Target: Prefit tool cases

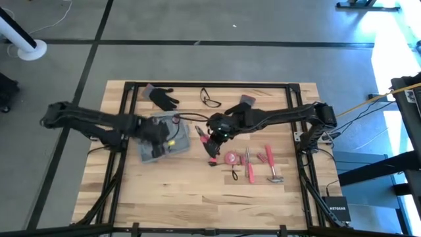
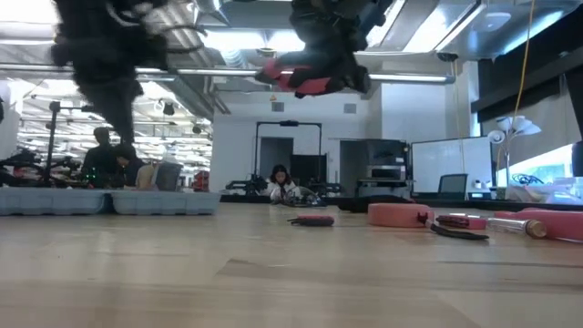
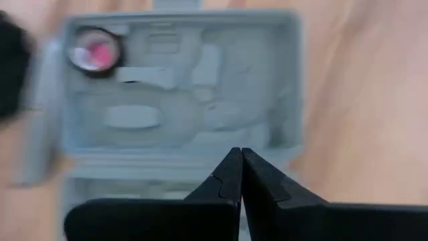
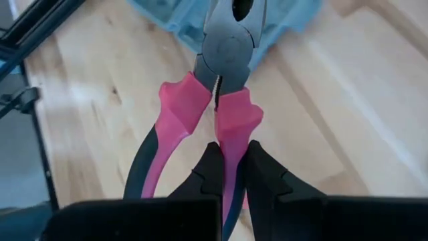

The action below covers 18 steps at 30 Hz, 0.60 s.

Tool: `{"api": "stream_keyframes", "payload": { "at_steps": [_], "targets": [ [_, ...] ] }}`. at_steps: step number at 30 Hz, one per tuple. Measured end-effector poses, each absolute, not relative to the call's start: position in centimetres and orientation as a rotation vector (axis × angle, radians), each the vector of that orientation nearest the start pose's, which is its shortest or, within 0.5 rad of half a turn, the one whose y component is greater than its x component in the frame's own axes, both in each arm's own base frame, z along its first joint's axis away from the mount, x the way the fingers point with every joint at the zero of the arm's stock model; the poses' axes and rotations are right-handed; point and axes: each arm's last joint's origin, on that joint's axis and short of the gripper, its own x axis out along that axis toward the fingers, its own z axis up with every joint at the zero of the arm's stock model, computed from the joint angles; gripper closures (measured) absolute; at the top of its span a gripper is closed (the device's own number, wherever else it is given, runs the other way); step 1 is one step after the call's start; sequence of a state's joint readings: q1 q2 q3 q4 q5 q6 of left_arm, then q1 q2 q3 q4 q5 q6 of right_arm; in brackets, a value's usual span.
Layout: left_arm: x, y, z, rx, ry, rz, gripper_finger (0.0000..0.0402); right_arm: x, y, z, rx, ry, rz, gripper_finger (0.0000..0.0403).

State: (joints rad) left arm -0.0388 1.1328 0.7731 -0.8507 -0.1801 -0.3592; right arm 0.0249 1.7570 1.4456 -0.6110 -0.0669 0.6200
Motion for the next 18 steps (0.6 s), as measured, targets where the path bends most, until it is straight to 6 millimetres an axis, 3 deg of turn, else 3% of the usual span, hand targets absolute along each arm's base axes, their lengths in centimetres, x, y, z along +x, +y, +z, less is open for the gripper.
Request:
{"api": "stream_keyframes", "payload": {
  "at_steps": [3, 7, 18],
  "targets": [
    [19.1, 2.6, 22.3, -0.468, 1.249, 0.313, 0.0401, 37.5, 1.1, 27.1, 0.579, 0.919, -0.234, 0.0376],
    [17.5, 4.6, 21.9, -0.582, 1.418, 0.428, 0.0401, 37.4, 1.1, 27.2, 0.575, 0.918, -0.243, 0.0376],
    [15.8, 4.8, 16.9, -0.861, 1.357, 0.821, 0.0402, 37.4, 1.0, 27.2, 0.547, 0.913, -0.250, 0.0376]
  ]
}}
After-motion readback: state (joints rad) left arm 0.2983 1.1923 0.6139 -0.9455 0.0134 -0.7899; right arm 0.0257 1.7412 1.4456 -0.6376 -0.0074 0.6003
